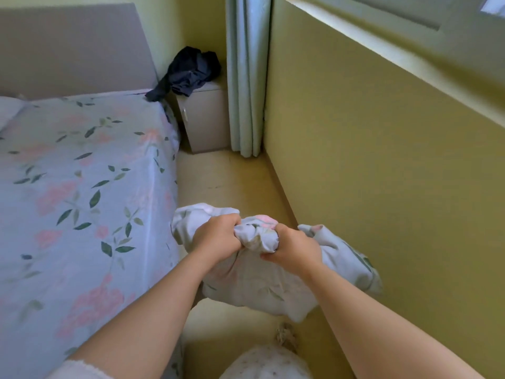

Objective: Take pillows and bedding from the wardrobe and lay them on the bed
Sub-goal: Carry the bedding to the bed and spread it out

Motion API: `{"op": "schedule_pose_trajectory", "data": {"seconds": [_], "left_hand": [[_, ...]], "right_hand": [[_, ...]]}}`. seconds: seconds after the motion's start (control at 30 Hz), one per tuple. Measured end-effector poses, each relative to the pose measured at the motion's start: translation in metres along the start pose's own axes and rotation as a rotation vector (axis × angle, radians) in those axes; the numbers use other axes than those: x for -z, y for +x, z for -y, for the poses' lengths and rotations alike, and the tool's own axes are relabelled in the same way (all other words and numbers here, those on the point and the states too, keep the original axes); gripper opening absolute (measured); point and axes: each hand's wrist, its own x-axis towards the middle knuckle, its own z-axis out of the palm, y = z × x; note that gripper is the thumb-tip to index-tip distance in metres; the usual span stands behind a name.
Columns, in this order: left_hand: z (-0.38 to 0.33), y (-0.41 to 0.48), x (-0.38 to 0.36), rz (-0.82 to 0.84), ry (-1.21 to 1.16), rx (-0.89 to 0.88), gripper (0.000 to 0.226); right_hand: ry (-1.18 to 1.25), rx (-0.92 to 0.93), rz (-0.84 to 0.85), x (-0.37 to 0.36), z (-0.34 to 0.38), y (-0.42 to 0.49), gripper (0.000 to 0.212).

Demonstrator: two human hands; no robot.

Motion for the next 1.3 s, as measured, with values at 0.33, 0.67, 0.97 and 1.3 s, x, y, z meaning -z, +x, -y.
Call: {"op": "schedule_pose_trajectory", "data": {"seconds": [0.33,0.67,0.97,1.3], "left_hand": [[-0.007,0.155,0.036,-0.135,-0.041,0.132,0.031],[0.024,0.266,0.086,-0.314,-0.069,0.33,0.031],[0.094,0.382,0.164,-0.421,-0.189,0.367,0.037],[0.144,0.495,0.27,-0.511,-0.21,0.375,0.037]], "right_hand": [[-0.067,0.193,0.189,0.08,0.007,0.189,0.007],[-0.071,0.347,0.171,0.117,0.063,0.335,0.038],[-0.126,0.439,0.178,0.142,0.16,0.473,0.047],[-0.113,0.571,0.04,0.19,0.265,0.6,0.042]]}}
